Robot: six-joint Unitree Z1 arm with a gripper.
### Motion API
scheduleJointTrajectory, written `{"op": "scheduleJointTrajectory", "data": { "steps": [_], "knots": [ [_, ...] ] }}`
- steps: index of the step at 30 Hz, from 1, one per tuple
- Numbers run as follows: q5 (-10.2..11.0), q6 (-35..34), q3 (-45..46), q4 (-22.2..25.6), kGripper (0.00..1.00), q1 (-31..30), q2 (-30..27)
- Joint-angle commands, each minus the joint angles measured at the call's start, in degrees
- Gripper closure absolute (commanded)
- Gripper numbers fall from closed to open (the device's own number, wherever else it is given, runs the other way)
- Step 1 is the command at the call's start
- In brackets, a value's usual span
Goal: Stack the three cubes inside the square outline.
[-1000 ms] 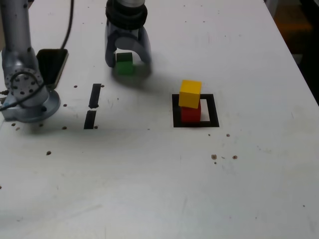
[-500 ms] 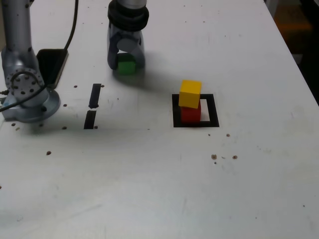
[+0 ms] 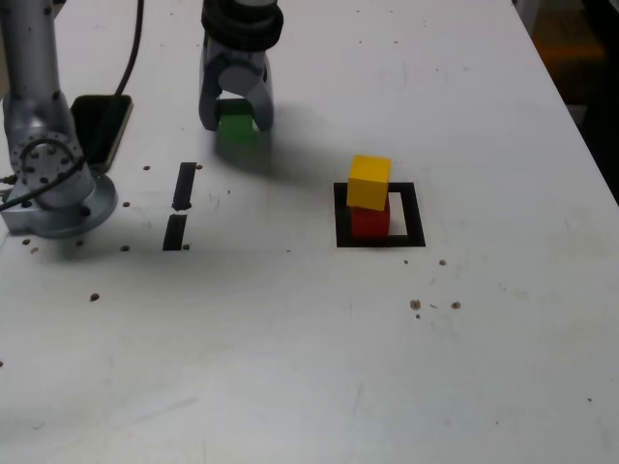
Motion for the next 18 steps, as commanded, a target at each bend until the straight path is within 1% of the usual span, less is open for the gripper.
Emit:
{"op": "scheduleJointTrajectory", "data": {
  "steps": [1,6,8,13,18],
  "knots": [
    [-0.3,0.0,-1.7,1.8,0.76,-1.4,-1.2],
    [-1.2,-0.9,-6.5,7.3,0.76,-5.3,-1.9],
    [-1.6,-2.1,-9.8,10.8,0.76,-8.2,-2.1],
    [-2.2,-4.6,-16.2,17.4,0.76,-13.7,-2.6],
    [-3.0,-6.6,-20.1,20.9,0.76,-17.3,-3.4]
  ]
}}
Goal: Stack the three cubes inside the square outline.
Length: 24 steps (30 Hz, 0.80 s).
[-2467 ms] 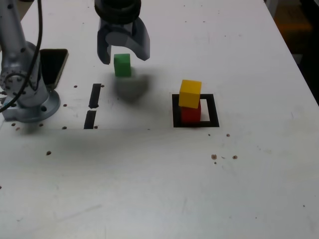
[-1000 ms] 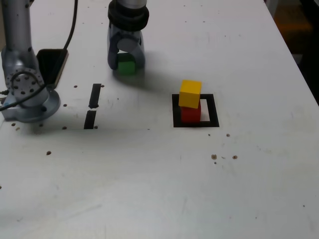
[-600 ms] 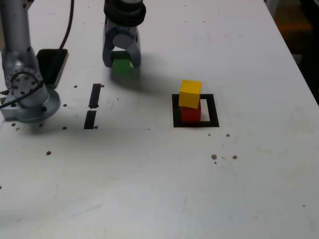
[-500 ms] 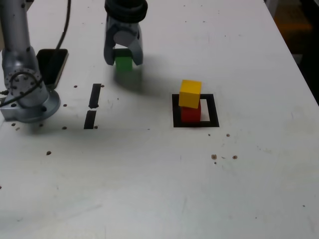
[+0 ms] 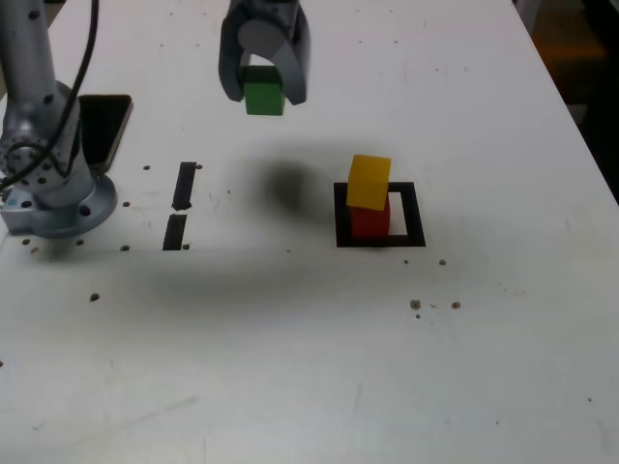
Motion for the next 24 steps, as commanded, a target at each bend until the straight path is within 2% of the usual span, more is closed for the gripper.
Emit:
{"op": "scheduleJointTrajectory", "data": {
  "steps": [1,6,11,24],
  "knots": [
    [-0.2,-0.9,-1.2,1.1,0.76,-1.2,-0.7],
    [-0.5,-3.2,-3.8,3.1,0.76,-4.5,-0.8],
    [-1.9,-5.6,-6.6,4.0,0.76,-8.4,0.1],
    [-3.0,-9.4,-13.1,6.0,0.76,-13.9,4.2]
  ]
}}
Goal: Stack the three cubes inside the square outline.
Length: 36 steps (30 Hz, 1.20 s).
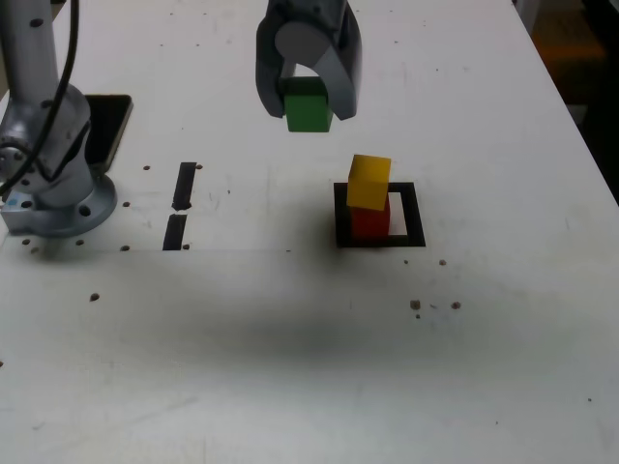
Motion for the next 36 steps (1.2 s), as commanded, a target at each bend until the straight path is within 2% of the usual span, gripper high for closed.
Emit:
{"op": "scheduleJointTrajectory", "data": {
  "steps": [1,12,18,25,36],
  "knots": [
    [0.0,-0.7,-1.3,0.4,0.76,-0.9,0.9],
    [-1.4,-2.6,-5.5,0.4,0.76,-4.0,5.3],
    [-1.3,-2.8,-6.9,0.2,0.76,-4.6,7.0],
    [-0.6,-2.8,-8.5,-0.3,0.76,-5.3,9.6],
    [2.2,-2.9,-8.6,-0.3,0.76,-5.1,11.6]
  ]
}}
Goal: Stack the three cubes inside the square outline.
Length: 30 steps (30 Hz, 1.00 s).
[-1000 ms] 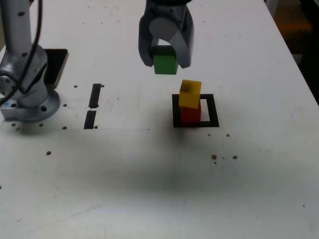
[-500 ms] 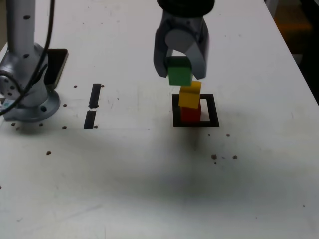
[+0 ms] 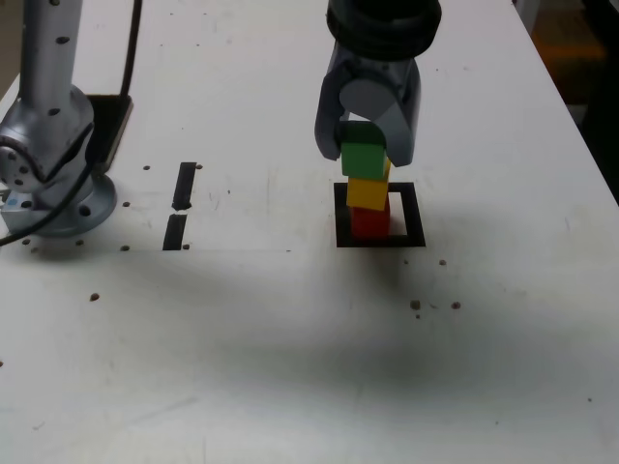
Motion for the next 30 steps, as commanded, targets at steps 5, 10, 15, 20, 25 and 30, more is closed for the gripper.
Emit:
{"op": "scheduleJointTrajectory", "data": {
  "steps": [5,10,15,20,25,30],
  "knots": [
    [2.2,0.0,0.1,-0.1,0.76,0.6,0.9],
    [3.1,0.3,0.4,-0.6,0.76,1.5,1.0],
    [3.2,0.5,1.2,-1.9,0.75,1.7,1.0],
    [2.9,0.5,2.5,-3.6,0.73,1.7,1.0],
    [2.4,0.5,3.4,-4.5,0.69,1.7,1.0],
    [2.0,0.5,3.6,-4.6,0.62,1.7,1.2]
  ]
}}
